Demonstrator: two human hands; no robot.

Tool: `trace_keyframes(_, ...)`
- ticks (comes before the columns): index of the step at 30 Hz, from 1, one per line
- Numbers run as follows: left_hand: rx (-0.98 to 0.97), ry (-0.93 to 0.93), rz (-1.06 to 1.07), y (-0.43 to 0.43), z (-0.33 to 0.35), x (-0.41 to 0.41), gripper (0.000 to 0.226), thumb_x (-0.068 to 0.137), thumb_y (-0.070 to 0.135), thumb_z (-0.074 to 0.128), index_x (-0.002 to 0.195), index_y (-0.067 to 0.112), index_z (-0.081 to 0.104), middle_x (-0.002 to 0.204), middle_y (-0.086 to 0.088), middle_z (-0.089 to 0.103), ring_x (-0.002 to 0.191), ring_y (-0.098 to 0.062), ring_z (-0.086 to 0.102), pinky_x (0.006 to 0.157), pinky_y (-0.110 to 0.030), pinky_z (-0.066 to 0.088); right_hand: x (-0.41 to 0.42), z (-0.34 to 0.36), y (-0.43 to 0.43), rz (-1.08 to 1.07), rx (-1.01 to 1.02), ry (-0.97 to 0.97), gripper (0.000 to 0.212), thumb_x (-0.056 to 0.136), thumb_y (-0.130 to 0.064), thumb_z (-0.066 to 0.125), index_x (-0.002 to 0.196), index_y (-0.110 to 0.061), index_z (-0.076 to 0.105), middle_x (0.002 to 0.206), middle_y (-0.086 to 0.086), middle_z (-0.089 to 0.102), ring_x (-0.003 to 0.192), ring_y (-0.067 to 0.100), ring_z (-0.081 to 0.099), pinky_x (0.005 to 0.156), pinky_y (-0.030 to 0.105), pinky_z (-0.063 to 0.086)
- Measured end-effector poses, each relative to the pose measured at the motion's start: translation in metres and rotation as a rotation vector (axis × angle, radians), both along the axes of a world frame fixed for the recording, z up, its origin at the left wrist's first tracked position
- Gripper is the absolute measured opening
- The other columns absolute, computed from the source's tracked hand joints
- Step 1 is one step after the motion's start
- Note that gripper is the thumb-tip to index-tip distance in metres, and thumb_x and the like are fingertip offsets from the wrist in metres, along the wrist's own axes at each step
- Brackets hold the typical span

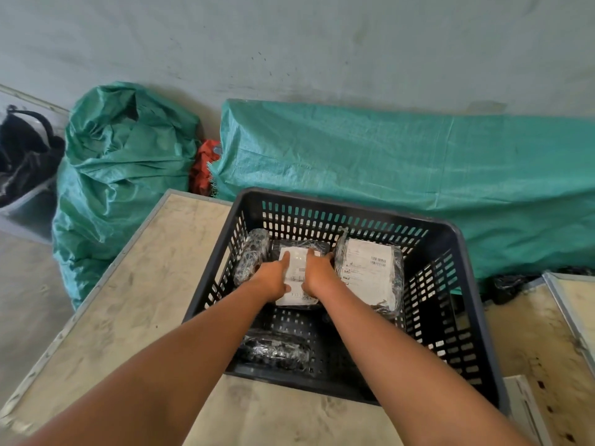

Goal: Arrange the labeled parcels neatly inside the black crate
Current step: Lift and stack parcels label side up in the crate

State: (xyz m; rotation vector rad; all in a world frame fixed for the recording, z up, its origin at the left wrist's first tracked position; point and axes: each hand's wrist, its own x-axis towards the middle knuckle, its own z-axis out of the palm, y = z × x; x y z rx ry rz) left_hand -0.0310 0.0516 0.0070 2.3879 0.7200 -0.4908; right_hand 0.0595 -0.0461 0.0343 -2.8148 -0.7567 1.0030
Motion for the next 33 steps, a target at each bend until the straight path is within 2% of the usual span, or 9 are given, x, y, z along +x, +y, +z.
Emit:
trace_keyframes(3,0.03,0.093,-0.065,-0.007,-0.019,-0.006,0.105,0.089,0.018,0.075,0.163,0.014,0.001,0.143,-0.018,0.054,0.125,-0.031,0.056,0.1,-0.032,0.047,-0.013,-0.019,-0.003,0.132,-0.028,-0.088,0.05,0.099,0.002,0.053,0.147,0.004,0.044,0.143,0.025,0.051,0.116,0.036,0.063,0.084,0.036,0.052)
trace_keyframes(4,0.032,0.134,-0.068,-0.009,-0.024,-0.006,0.103,0.09,0.017,0.074,0.163,0.013,0.002,0.146,-0.019,0.051,0.129,-0.031,0.054,0.103,-0.034,0.046,-0.015,-0.027,-0.005,0.184,-0.055,-0.114,0.039,0.101,-0.002,0.048,0.139,0.006,0.051,0.135,0.023,0.057,0.115,0.037,0.063,0.082,0.038,0.049)
trace_keyframes(6,0.042,0.171,-0.057,-0.011,-0.027,-0.003,0.098,0.093,0.016,0.071,0.163,0.012,0.001,0.147,-0.02,0.049,0.131,-0.032,0.052,0.105,-0.035,0.045,-0.015,-0.028,-0.008,0.217,-0.079,-0.124,0.037,0.104,-0.007,0.039,0.137,0.004,0.052,0.136,0.022,0.058,0.119,0.039,0.061,0.087,0.04,0.048)
trace_keyframes(12,0.044,0.136,0.03,-0.017,-0.033,0.008,0.094,0.095,0.01,0.065,0.16,0.003,-0.003,0.14,-0.024,0.052,0.125,-0.033,0.056,0.102,-0.036,0.048,-0.014,-0.043,-0.012,0.29,-0.2,-0.168,0.036,0.099,-0.001,0.054,0.134,-0.004,0.063,0.142,0.019,0.058,0.119,0.031,0.065,0.084,0.04,0.056)
trace_keyframes(19,0.14,0.16,-0.065,-0.015,-0.038,0.004,0.05,0.104,0.018,0.046,0.149,-0.002,0.039,0.137,-0.025,0.055,0.122,-0.038,0.058,0.104,-0.045,0.049,-0.018,-0.042,-0.011,0.401,-0.234,-0.227,0.045,0.1,0.003,0.05,0.145,0.002,0.05,0.155,0.024,0.041,0.122,0.035,0.062,0.088,0.042,0.056)
trace_keyframes(24,0.038,0.096,0.018,-0.013,-0.015,0.002,0.039,0.095,0.002,0.059,0.134,0.001,0.054,0.128,-0.017,0.065,0.115,-0.03,0.065,0.099,-0.036,0.052,-0.012,-0.024,-0.019,0.244,0.114,-0.121,0.059,0.096,0.009,0.05,0.153,0.0,0.037,0.149,0.019,0.045,0.124,0.036,0.058,0.1,0.043,0.052)
trace_keyframes(29,-0.048,-0.059,0.095,0.001,0.031,-0.007,0.068,0.084,0.006,0.078,0.146,0.01,0.051,0.138,-0.012,0.061,0.123,-0.027,0.06,0.104,-0.036,0.049,0.001,0.002,-0.051,-0.009,0.569,-0.003,0.063,0.094,0.0,0.068,0.152,-0.011,0.046,0.156,0.011,0.048,0.141,0.028,0.048,0.117,0.038,0.035)
trace_keyframes(31,-0.068,-0.139,0.116,0.006,0.055,-0.016,0.073,0.085,0.01,0.078,0.151,0.016,0.046,0.144,-0.01,0.057,0.124,-0.026,0.06,0.104,-0.037,0.048,0.004,0.006,-0.065,-0.091,0.662,0.017,0.06,0.093,-0.002,0.071,0.149,-0.013,0.052,0.152,0.01,0.053,0.137,0.025,0.053,0.114,0.036,0.042)
trace_keyframes(33,-0.098,-0.258,0.143,0.009,0.079,-0.031,0.075,0.086,0.016,0.079,0.152,0.026,0.045,0.149,-0.007,0.054,0.13,-0.026,0.057,0.107,-0.039,0.046,0.007,0.009,-0.076,-0.164,0.72,0.047,0.054,0.093,-0.005,0.072,0.144,-0.017,0.059,0.147,0.006,0.058,0.126,0.019,0.061,0.098,0.022,0.05)
